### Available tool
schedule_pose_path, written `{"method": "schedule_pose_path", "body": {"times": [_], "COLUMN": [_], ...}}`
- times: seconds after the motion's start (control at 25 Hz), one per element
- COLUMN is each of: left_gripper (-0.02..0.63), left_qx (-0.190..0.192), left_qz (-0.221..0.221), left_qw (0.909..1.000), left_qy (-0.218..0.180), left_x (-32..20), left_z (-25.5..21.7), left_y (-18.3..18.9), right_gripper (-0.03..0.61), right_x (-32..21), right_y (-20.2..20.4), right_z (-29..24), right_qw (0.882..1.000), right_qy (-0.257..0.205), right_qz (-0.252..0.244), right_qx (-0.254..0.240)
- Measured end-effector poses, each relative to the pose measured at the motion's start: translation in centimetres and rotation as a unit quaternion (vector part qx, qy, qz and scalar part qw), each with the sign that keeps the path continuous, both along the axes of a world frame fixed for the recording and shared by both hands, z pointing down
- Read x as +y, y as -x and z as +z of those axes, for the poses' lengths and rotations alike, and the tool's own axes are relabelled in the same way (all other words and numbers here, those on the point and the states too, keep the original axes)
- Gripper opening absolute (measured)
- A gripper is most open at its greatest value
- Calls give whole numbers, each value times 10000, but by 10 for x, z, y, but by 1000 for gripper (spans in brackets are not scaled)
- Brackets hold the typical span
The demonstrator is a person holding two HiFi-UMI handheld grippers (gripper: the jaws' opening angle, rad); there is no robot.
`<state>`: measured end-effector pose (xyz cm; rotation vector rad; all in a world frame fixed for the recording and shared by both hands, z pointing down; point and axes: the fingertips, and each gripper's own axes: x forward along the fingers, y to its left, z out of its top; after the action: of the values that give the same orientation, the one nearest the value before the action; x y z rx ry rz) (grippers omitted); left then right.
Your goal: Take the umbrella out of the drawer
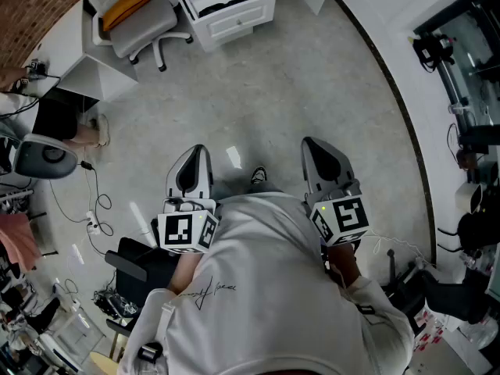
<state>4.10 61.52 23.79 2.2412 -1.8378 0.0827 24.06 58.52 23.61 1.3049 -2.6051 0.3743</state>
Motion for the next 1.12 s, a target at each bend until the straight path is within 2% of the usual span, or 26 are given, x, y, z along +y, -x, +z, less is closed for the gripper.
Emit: {"method": "schedule_pose_path", "body": {"times": [0.44,0.56,0.64,0.72,0.88,1.0,1.12], "left_gripper": [17,17,17,17,17,17,17], "left_qx": [27,-130,-260,-249,-56,-136,-248], "left_qz": [235,271,278,325,494,575,560], "left_qw": [9997,9995,9993,9991,9986,9981,9979], "left_qy": [18,-9,-56,-132,-195,-199,-191], "left_x": [8,13,14,14,14,15,10], "left_z": [-1,-2,-3,-6,-11,-11,-10], "left_y": [-11,-17,-20,-21,-30,-39,-38], "right_gripper": [23,25,25,23,23,23,23], "right_x": [14,20,29,36,38,33,29], "right_y": [1,3,9,15,16,7,5], "right_z": [11,6,0,-3,-3,-3,1], "right_qw": [9998,9987,9948,9912,9924,9957,9971], "right_qy": [169,170,298,375,262,105,138], "right_qz": [-8,-154,-494,-784,-787,-532,-440], "right_qx": [-76,-455,-835,-1001,-914,-748,-611]}}
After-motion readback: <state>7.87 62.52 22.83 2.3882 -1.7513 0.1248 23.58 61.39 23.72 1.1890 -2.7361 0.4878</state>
